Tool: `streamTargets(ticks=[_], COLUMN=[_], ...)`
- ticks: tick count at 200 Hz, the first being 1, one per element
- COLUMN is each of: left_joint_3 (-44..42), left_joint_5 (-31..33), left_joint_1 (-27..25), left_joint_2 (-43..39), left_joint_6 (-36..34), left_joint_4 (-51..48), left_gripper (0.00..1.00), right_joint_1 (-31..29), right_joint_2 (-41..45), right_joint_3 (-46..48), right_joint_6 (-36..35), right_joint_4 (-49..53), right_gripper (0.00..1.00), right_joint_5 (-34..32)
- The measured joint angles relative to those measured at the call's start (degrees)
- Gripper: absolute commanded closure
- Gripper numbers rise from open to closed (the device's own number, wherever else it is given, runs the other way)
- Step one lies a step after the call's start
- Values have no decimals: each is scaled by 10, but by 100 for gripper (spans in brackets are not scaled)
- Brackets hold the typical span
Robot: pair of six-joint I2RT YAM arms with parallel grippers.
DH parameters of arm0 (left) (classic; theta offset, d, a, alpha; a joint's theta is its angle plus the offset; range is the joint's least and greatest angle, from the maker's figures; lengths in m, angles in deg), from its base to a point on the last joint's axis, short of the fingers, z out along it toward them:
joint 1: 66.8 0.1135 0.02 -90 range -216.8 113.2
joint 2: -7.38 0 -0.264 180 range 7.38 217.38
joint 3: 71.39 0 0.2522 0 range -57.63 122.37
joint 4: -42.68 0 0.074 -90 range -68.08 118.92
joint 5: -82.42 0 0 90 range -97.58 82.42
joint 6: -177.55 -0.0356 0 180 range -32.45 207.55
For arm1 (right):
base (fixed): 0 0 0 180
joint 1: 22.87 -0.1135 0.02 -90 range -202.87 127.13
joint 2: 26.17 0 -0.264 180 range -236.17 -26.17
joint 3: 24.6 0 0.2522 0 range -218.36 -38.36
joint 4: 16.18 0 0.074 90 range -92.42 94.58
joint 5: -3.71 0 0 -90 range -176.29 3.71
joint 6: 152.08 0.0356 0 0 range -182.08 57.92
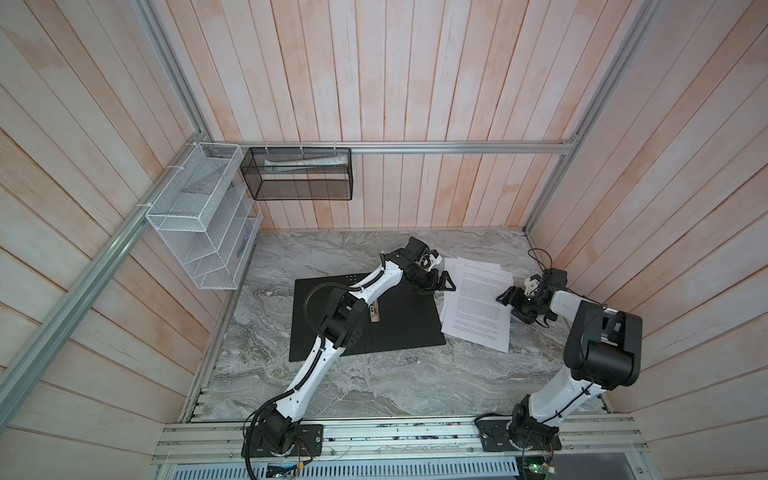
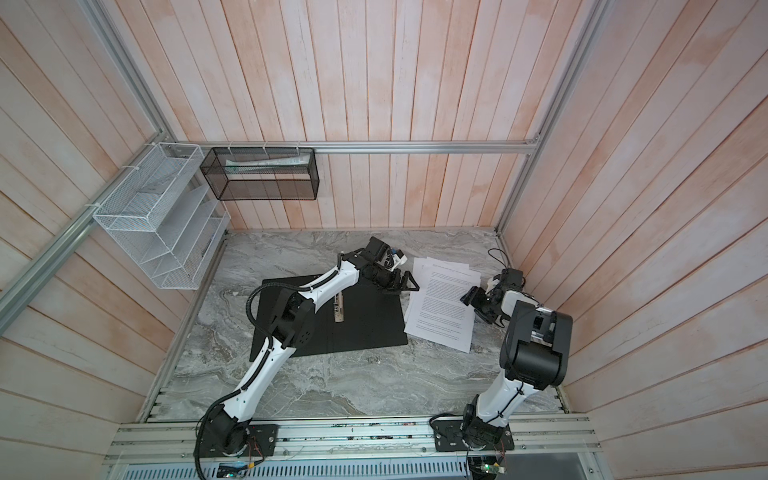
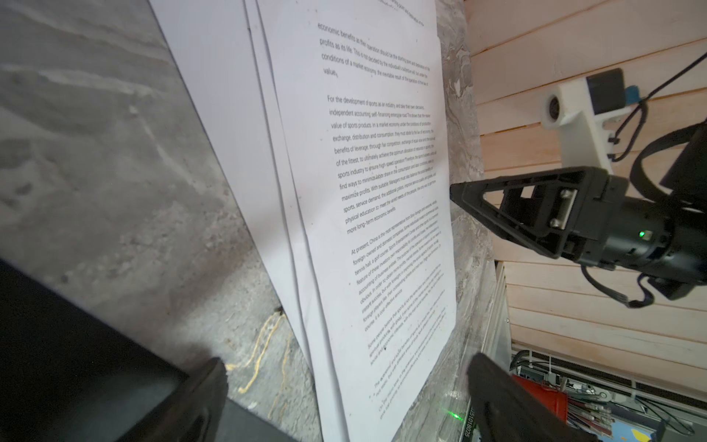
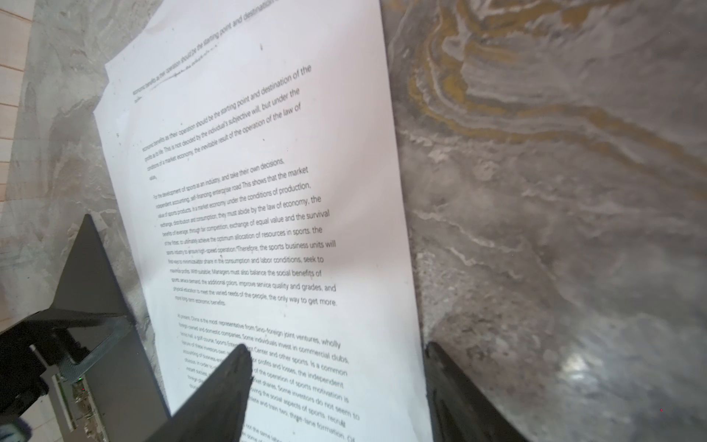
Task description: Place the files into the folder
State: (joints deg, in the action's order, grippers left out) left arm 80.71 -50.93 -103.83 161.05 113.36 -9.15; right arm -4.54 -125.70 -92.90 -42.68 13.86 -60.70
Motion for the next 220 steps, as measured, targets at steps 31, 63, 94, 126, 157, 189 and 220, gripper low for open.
streamTargets(ticks=[31,63,94,126,157,189,220], left_joint_3=[9,9,11,15,18,20,22], left_joint_5=[-11,-20,-27,-27,-28,-35,-46], left_joint_1=[0,0,2,2,2,2,1], left_joint_2=[8,10,13,15,17,22,27], left_joint_6=[5,9,11,14,19,29,36], left_joint_4=[4,6,9,10,13,23,35], left_gripper=[0,0,0,0,0,0,0], right_joint_1=[-2,-4,-2,9,9,-1,-17], right_joint_2=[2,7,19,23,11,-3,-11], right_joint_3=[3,-2,-3,-4,-17,-30,-37], right_joint_6=[1,5,13,16,11,2,-6], right_joint_4=[8,34,64,79,89,89,89], right_gripper=[27,26,26,27,27,27,27], right_joint_5=[24,9,-54,-81,-67,-48,-38])
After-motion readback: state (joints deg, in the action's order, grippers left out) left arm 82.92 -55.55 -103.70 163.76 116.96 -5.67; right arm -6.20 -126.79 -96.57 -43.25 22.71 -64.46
